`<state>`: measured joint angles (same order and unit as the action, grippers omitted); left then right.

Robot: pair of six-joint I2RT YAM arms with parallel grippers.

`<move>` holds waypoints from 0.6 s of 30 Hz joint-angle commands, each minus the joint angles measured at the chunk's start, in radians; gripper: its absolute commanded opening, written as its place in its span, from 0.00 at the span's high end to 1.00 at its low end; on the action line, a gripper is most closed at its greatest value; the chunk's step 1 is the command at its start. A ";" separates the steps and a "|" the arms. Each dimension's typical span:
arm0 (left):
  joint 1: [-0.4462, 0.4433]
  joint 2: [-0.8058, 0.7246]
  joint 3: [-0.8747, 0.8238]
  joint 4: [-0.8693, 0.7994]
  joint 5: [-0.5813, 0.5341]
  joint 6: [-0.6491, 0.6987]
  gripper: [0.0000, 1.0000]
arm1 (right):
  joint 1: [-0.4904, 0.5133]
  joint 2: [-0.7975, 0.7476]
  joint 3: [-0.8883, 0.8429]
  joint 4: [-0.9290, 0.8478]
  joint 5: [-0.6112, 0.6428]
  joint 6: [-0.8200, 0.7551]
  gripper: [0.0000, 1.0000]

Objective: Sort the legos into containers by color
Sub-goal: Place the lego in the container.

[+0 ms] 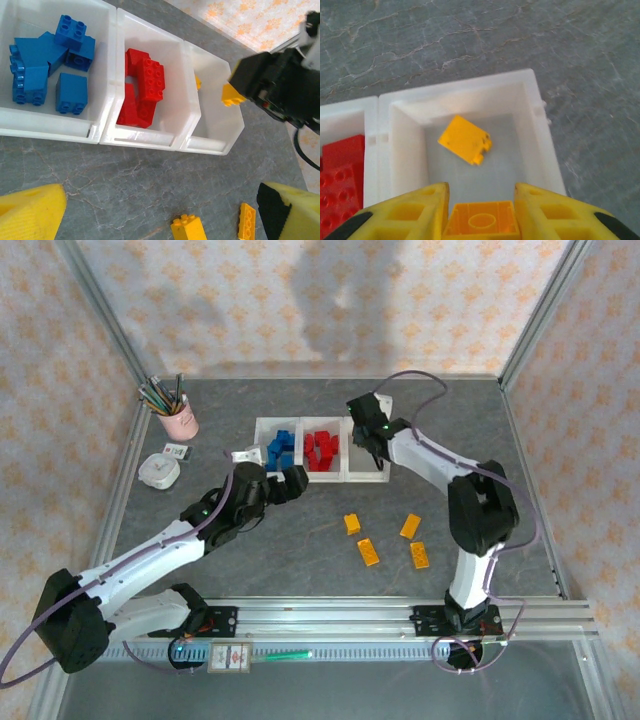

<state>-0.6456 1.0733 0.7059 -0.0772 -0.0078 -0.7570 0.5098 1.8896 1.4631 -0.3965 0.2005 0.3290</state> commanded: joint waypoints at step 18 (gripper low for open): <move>0.049 -0.028 -0.024 0.026 0.000 0.015 0.01 | -0.058 0.226 0.280 -0.039 -0.066 -0.043 0.54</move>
<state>-0.6121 1.0607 0.6968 -0.0769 -0.0074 -0.7574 0.4541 2.1372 1.7237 -0.4145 0.1455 0.2871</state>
